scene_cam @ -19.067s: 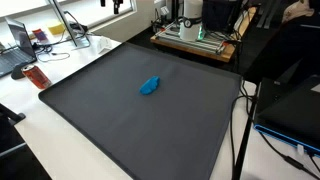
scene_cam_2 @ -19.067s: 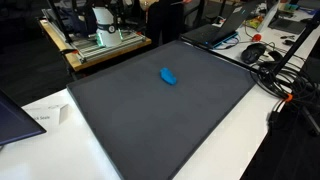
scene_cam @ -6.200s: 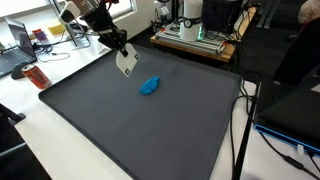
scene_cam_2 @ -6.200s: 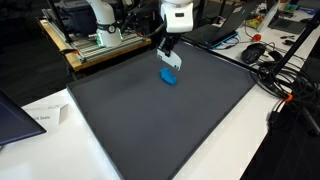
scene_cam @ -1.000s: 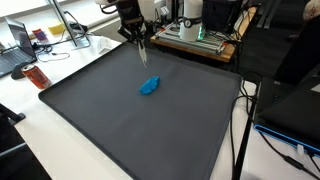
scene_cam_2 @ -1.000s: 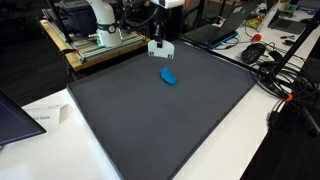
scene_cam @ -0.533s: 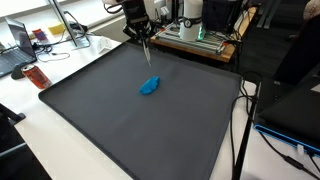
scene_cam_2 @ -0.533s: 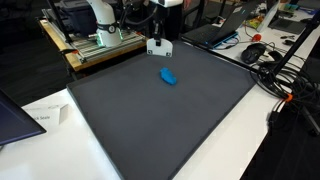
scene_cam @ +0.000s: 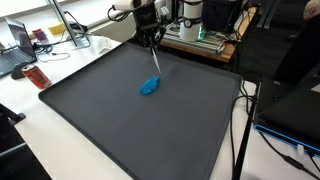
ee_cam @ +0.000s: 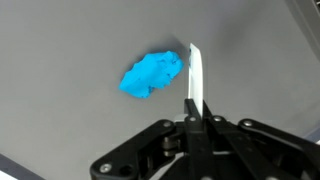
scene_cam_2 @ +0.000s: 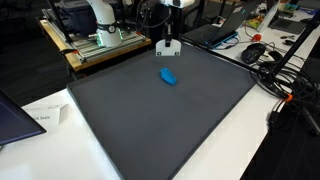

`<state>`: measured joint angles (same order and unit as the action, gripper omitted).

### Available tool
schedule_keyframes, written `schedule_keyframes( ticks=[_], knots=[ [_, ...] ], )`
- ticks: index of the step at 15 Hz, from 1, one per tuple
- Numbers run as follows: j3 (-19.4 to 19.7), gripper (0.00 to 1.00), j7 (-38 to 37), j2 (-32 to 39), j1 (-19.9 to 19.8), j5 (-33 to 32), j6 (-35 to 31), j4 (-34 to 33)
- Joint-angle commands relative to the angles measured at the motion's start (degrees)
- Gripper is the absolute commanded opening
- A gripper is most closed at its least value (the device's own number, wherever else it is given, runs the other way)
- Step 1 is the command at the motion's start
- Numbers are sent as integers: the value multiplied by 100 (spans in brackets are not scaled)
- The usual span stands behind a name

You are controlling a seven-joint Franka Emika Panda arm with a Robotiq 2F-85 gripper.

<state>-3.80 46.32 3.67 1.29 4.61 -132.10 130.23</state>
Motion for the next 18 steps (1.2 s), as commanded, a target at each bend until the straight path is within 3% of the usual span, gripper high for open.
schedule_keyframes(
  ticks=[1, 9, 18],
  knots=[
    [-77, 1, 282, 166, 66, -9, -508, 156],
    [-80, 1, -25, 823, 62, -656, -1213, 77],
    [-58, 1, -179, 1276, -9, -1246, -1262, -46]
  ],
)
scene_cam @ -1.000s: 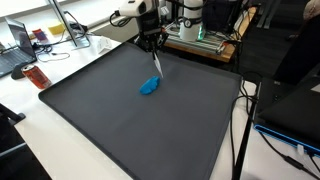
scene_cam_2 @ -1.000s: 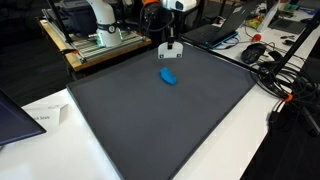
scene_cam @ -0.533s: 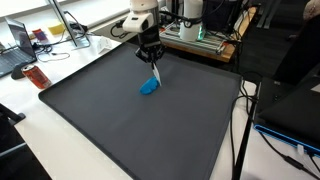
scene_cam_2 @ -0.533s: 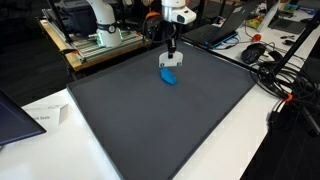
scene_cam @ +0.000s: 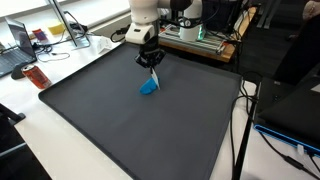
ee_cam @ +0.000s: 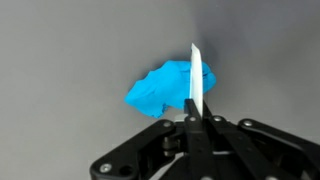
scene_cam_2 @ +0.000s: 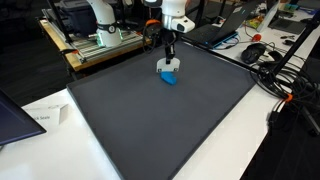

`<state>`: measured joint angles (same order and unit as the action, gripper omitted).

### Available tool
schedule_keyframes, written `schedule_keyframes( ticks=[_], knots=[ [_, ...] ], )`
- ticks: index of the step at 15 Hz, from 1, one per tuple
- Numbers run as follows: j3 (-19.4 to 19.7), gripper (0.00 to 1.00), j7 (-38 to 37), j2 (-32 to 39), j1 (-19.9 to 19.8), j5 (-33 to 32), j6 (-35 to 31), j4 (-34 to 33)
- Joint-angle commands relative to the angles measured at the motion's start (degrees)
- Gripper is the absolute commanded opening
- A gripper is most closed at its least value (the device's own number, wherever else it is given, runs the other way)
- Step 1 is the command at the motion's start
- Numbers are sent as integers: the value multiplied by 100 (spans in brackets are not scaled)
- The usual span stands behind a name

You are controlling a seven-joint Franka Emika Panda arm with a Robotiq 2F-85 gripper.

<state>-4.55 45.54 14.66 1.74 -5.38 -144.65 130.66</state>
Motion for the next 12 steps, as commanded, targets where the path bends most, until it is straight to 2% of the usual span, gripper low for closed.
schedule_keyframes(
  ticks=[1, 12],
  knots=[
    [2, 1, -50, 201, -83, -212, -20, -93],
    [34, 1, 109, 465, -242, -212, -45, -113]
  ],
)
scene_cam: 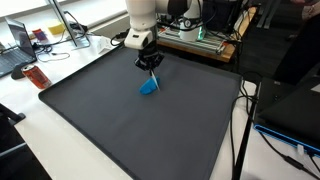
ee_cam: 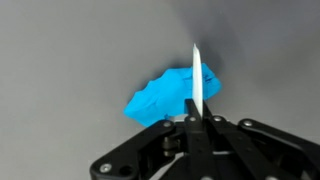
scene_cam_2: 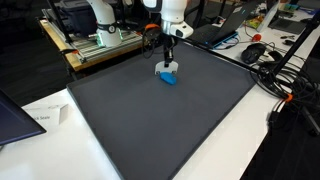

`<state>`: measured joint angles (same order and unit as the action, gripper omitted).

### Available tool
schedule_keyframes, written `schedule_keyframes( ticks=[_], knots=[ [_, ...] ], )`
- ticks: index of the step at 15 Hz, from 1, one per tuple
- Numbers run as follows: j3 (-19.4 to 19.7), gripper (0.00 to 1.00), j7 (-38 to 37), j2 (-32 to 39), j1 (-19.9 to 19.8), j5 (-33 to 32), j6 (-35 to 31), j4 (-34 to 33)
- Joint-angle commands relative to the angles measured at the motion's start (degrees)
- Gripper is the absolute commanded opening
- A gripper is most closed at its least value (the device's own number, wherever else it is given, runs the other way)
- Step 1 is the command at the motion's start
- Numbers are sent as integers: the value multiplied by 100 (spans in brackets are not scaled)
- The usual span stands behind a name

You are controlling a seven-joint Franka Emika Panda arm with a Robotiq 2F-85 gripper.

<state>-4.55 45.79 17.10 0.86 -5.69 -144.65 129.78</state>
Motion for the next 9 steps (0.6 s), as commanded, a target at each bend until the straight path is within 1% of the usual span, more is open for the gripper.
schedule_keyframes(
  ticks=[1, 9],
  knots=[
    [40, 1, 114, 214, -181, -182, -32, -13],
    [107, 1, 424, 143, -451, -188, -6, 129]
  ],
)
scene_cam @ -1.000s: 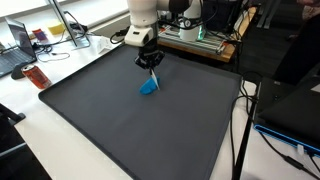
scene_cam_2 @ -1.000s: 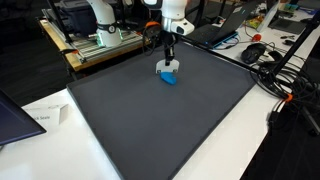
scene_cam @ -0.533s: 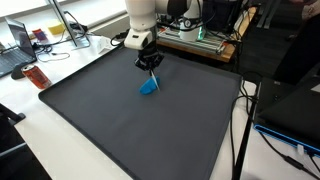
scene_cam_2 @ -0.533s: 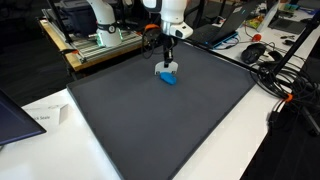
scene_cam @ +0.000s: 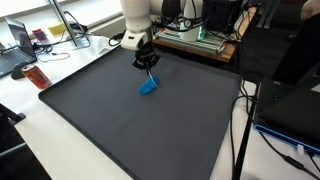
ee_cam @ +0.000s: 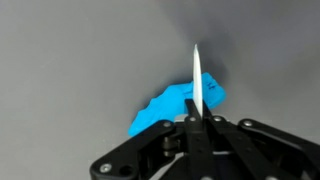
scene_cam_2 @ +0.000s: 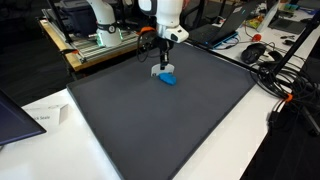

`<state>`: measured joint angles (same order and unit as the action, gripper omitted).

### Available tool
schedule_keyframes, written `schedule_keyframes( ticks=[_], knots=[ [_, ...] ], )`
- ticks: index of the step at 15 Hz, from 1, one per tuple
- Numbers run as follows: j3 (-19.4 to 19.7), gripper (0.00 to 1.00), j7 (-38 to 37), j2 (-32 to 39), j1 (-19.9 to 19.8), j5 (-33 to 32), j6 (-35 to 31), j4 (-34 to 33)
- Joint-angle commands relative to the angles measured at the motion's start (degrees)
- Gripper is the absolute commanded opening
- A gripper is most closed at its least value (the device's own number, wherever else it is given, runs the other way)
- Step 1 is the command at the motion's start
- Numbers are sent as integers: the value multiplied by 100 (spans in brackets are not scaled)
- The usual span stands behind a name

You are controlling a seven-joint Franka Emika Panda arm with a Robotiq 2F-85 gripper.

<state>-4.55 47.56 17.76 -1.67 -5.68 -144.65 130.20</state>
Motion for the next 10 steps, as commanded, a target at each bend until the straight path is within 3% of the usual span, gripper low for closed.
schedule_keyframes(
  ticks=[1, 10],
  knots=[
    [120, 1, 308, 68, -229, -206, 3, 107],
    [427, 1, 995, -170, -516, -387, 178, 228]
  ],
)
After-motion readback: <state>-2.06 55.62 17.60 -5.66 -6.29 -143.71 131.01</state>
